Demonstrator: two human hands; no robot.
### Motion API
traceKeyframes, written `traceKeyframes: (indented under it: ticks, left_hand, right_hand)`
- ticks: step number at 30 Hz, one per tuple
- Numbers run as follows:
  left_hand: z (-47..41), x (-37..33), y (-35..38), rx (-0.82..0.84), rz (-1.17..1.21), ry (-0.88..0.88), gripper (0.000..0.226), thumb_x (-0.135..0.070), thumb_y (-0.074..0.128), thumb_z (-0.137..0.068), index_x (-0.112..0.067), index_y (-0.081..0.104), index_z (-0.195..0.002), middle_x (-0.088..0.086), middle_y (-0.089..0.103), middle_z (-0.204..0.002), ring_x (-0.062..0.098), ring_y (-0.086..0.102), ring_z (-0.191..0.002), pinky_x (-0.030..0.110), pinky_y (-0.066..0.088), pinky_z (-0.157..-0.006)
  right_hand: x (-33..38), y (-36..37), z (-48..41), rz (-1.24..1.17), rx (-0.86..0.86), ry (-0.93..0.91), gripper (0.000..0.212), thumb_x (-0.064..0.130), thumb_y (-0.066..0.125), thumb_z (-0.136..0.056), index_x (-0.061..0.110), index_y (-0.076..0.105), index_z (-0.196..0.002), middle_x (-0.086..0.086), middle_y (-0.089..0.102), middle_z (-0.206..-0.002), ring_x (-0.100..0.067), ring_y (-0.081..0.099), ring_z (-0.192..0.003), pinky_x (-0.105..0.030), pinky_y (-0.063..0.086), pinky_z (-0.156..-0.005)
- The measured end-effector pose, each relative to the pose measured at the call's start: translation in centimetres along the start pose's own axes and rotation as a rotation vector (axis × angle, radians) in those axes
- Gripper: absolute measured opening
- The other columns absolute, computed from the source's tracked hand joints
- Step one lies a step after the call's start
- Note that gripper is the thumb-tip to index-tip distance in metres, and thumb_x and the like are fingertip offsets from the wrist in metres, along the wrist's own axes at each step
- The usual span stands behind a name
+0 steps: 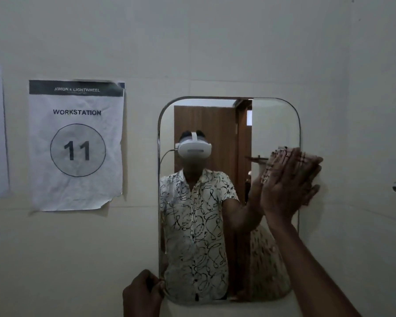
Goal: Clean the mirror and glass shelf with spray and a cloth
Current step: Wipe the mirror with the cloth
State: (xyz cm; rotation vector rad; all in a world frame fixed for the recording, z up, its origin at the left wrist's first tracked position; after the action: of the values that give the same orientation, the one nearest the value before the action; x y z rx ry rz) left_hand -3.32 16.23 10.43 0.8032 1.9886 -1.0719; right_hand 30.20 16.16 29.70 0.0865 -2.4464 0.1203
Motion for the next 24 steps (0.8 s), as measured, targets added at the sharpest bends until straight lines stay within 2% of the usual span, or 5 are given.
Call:
traceKeyframes:
  ticks: [4,8,14,18,24]
  left_hand:
    - [-0.1,0.2,0.2,-0.028,0.014,-0.001,0.022,-0.006,0.085,-0.063,-0.009,0.064,-0.059,0.003,0.069,-0.054,0.015,0.067,-0.062,0.028,0.045,-0.060]
    - [-0.2,0.4,0.2,-0.056,-0.017,0.044,0.026,-0.010,0.086,-0.064,-0.010,0.060,-0.058,0.002,0.065,-0.050,0.013,0.061,-0.055,0.015,0.036,-0.054]
    - [-0.2,0.6,0.4,-0.036,-0.017,0.058,0.026,-0.010,0.084,-0.067,-0.013,0.059,-0.059,0.003,0.067,-0.050,0.021,0.067,-0.059,0.030,0.043,-0.058]
    - [-0.2,0.9,0.5,-0.036,0.007,0.048,0.025,-0.008,0.083,-0.068,-0.014,0.060,-0.059,0.003,0.067,-0.049,0.019,0.068,-0.058,0.029,0.043,-0.057]
    - [-0.3,1.0,0.6,-0.034,0.036,0.035,0.027,-0.009,0.083,-0.067,-0.013,0.058,-0.057,0.003,0.066,-0.048,0.014,0.067,-0.055,0.024,0.047,-0.058]
  right_hand:
    - [7.7,1.7,5.9,-0.025,0.022,-0.314,0.058,0.042,0.025,-0.102,0.023,0.015,-0.157,-0.027,0.007,-0.163,-0.043,0.004,-0.151,-0.068,0.008,-0.117]
    - [16.0,4.7,14.1,-0.144,0.132,-0.672,0.053,0.037,0.019,-0.105,0.027,0.017,-0.156,-0.020,0.008,-0.164,-0.035,0.001,-0.153,-0.065,0.011,-0.117]
    - [12.8,4.4,16.0,-0.091,0.182,-1.002,0.052,0.039,0.031,-0.105,0.029,0.022,-0.155,-0.010,0.012,-0.166,-0.026,0.009,-0.154,-0.063,0.019,-0.115]
    - [3.4,2.8,8.4,0.026,0.081,-0.605,0.061,0.036,0.037,-0.102,0.030,0.011,-0.157,-0.018,0.007,-0.165,-0.035,0.004,-0.153,-0.066,0.010,-0.118]
    - [-5.0,1.2,7.3,-0.004,0.030,0.046,0.057,0.052,0.012,-0.103,0.032,0.005,-0.157,-0.018,0.004,-0.166,-0.037,0.006,-0.152,-0.069,0.018,-0.114]
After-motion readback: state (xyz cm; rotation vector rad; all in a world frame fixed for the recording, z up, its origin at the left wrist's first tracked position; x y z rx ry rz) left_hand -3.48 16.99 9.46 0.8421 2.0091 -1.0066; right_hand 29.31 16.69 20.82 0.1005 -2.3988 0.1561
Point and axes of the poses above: each hand's wrist, its own z-axis away from the middle knuckle, its own y-axis out of the palm, x = y × z, the point moved 5 cm from there along -z, towards the middle knuckle
